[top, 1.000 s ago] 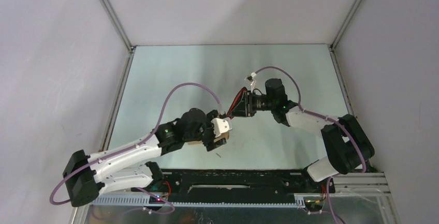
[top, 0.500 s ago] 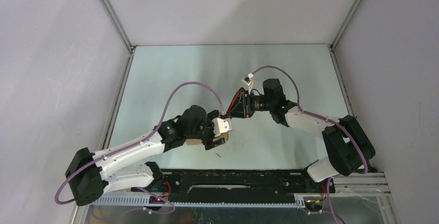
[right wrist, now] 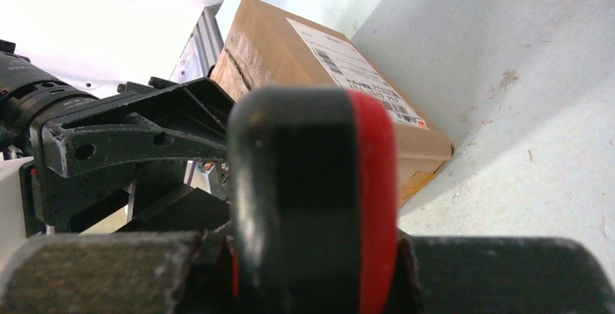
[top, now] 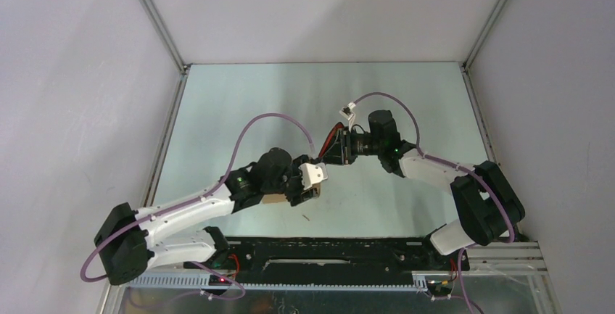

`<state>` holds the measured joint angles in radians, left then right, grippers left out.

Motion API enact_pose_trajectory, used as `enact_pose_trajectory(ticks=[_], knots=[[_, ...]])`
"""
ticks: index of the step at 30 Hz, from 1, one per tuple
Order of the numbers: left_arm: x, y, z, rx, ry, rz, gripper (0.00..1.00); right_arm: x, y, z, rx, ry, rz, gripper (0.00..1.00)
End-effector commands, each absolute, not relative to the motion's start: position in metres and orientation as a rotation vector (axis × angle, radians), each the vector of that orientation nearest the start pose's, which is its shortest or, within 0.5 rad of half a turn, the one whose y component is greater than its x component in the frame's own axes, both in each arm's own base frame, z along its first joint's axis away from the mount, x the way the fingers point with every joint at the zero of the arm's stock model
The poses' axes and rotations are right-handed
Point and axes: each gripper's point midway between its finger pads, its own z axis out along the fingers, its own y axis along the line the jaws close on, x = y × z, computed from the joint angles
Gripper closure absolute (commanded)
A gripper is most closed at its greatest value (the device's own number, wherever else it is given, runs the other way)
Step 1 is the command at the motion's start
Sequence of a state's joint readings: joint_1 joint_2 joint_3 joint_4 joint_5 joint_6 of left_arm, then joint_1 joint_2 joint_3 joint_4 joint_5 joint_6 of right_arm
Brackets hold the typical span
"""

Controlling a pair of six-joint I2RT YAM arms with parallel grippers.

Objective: Unpack the express box
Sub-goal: Cut the express box at the center of the board.

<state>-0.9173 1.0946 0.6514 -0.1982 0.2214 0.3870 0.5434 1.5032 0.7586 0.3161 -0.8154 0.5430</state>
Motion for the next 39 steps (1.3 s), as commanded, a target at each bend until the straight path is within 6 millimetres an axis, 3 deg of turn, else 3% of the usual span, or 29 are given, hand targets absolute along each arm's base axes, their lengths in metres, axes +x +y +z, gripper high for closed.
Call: enact_pose_trajectory(ticks=[1, 4, 7, 11, 16, 25, 35, 39], knots=[[0.145, -0.273, 0.088, 1.542, 1.808, -0.649, 0.35, 0.235, 0.321, 0.152, -0.601, 2.111, 1.529, 1.00], [0.146, -0.276, 0.089, 1.545, 1.832, -0.636, 0.56, 0.238, 0.315, 0.156, -0.542, 2.107, 1.543, 1.00], [0.155, -0.278, 0.098, 1.495, 1.824, -0.600, 0.63, 0.243, 0.309, 0.160, -0.485, 2.109, 1.529, 1.00], [0.173, -0.281, 0.125, 1.365, 1.758, -0.545, 0.77, 0.247, 0.306, 0.163, -0.411, 2.119, 1.517, 1.00], [0.193, -0.279, 0.154, 1.213, 1.680, -0.443, 0.98, 0.251, 0.301, 0.162, -0.264, 2.138, 1.543, 1.00], [0.204, -0.272, 0.158, 1.091, 1.624, -0.305, 1.00, 0.267, 0.279, 0.163, -0.028, 2.117, 1.579, 1.00], [0.226, -0.259, 0.168, 0.913, 1.598, -0.140, 1.00, 0.261, 0.277, 0.158, -0.032, 2.129, 1.614, 1.00], [0.233, -0.258, 0.177, 0.856, 1.576, -0.116, 1.00, 0.250, 0.286, 0.161, -0.113, 2.125, 1.638, 1.00]])
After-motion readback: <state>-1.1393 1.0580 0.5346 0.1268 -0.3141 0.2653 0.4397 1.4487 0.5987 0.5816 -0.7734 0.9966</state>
